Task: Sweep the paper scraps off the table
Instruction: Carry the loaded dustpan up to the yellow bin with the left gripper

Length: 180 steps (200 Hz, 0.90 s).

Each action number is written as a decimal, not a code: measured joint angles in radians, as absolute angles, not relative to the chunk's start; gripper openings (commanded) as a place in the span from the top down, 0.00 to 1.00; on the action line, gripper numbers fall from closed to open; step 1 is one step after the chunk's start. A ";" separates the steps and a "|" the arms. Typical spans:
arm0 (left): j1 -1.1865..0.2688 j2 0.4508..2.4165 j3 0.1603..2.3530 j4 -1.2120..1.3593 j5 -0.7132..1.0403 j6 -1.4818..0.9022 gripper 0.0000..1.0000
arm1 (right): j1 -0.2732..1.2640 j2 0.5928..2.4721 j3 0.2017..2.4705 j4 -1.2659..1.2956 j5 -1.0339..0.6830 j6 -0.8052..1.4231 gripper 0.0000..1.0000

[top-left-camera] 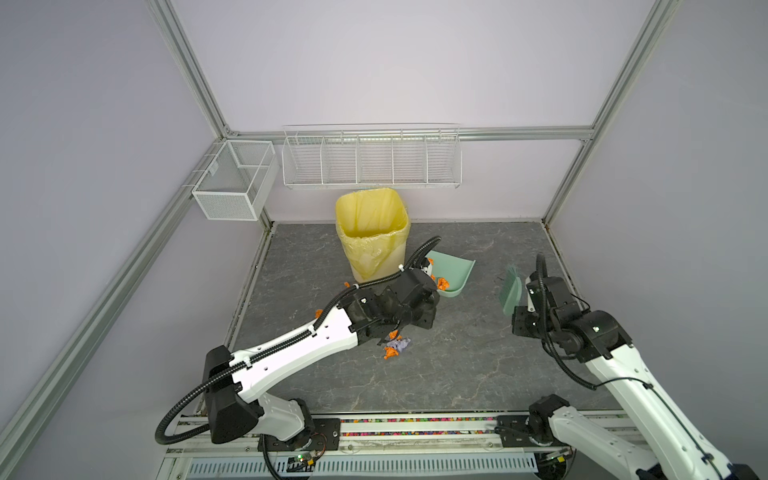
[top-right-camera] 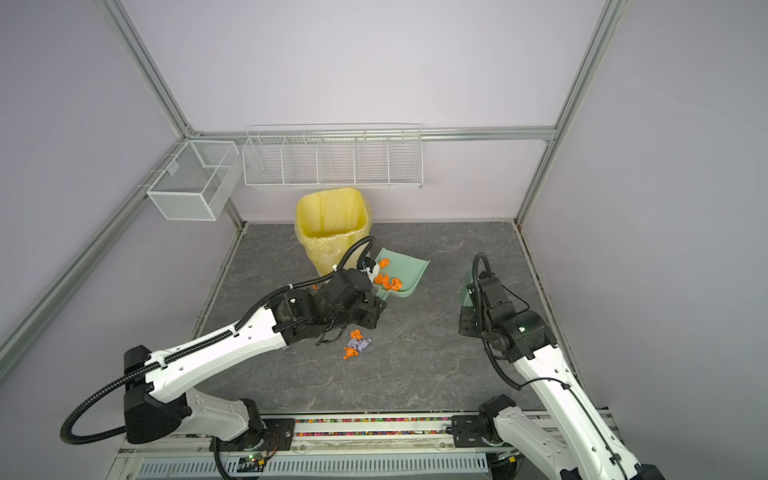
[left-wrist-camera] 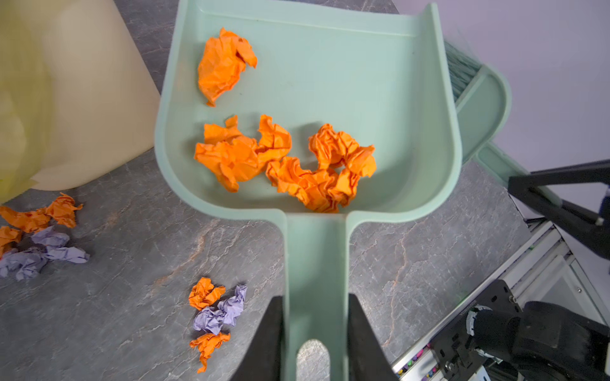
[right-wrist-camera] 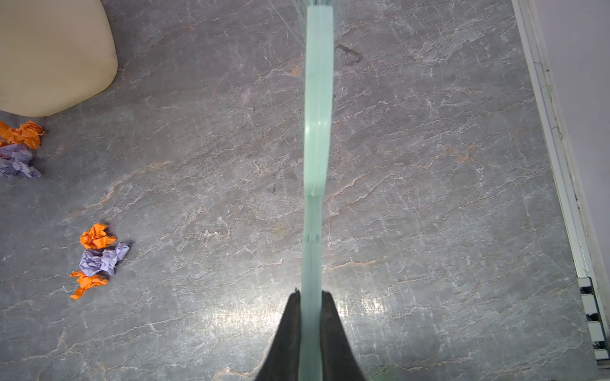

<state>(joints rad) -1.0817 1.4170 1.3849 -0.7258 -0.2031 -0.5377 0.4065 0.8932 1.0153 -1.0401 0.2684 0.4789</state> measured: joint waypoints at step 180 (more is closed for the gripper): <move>-0.823 1.453 1.674 -0.840 -0.093 -0.448 1.00 | 0.406 0.871 1.002 -1.020 0.239 0.475 0.93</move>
